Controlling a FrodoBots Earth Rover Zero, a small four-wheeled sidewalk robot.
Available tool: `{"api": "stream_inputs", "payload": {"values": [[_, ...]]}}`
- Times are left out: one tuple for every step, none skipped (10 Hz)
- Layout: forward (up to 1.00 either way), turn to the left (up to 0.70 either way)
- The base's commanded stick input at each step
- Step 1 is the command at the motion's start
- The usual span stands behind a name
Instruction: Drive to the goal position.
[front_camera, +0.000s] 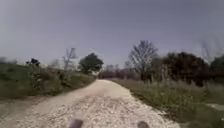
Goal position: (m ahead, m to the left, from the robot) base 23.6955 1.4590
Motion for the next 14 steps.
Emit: {"api": "stream_inputs", "payload": {"values": [[0.70, -0.01], [0.70, 0.00], [0.70, 0.00], [0.70, 0.00], [0.70, 0.00], [0.70, 0.00], [0.70, 0.00], [0.70, 0.00], [0.70, 0.00], [0.70, 0.00], [0.70, 0.00], [0.70, 0.00], [0.70, 0.00], [0.70, 0.00]]}}
